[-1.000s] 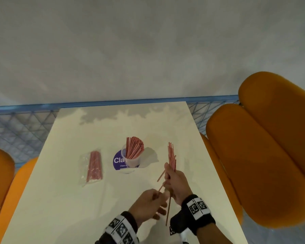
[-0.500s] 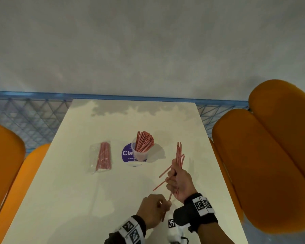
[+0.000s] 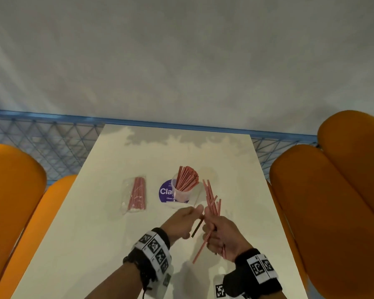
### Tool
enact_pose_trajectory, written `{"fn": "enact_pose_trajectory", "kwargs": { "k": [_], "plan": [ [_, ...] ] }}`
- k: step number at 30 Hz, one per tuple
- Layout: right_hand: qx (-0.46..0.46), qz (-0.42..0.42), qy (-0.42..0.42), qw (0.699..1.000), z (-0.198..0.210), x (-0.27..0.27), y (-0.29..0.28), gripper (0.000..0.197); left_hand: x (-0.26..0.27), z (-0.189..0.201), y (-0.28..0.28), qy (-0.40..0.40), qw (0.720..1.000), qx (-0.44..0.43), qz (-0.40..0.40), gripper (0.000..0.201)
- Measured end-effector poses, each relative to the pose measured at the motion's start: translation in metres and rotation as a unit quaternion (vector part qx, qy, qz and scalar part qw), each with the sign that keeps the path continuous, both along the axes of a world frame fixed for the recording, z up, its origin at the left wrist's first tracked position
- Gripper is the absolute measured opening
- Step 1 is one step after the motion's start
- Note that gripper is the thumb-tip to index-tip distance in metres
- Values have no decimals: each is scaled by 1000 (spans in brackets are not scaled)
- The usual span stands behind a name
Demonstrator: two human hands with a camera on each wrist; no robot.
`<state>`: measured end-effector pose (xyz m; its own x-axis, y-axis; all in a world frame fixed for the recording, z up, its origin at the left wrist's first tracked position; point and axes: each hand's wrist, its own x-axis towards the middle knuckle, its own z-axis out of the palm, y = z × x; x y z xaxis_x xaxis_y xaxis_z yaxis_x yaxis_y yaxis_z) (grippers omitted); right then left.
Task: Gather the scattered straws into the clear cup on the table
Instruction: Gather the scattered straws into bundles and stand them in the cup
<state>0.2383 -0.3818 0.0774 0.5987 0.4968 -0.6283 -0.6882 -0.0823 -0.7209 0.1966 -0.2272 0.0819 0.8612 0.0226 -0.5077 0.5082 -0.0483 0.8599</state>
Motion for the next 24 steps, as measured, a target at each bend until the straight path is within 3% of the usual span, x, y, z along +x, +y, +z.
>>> {"fn": "enact_pose_trajectory", "kwargs": {
  "k": [2, 7, 12, 19, 24],
  "plan": [
    [19, -13, 7, 1000, 3, -2, 1, 47, -3, 1, -7, 0, 999, -28, -41, 37],
    [-20, -32, -19, 999, -1, 1, 0, 52, -18, -8, -9, -26, 997, 32, -63, 29],
    [-49, -67, -14, 996, -10, 10, -2, 53, -26, -10, 11, 1, 997, 3, 76, 31],
    [-48, -68, -31, 996, -6, -2, 28, 50, -27, 0, -4, 17, 996, 14, 88, 40],
    [-59, -61, -49, 995, -3, -3, 36, 45, -26, 5, -4, 34, 994, -12, 104, 29]
  ]
}}
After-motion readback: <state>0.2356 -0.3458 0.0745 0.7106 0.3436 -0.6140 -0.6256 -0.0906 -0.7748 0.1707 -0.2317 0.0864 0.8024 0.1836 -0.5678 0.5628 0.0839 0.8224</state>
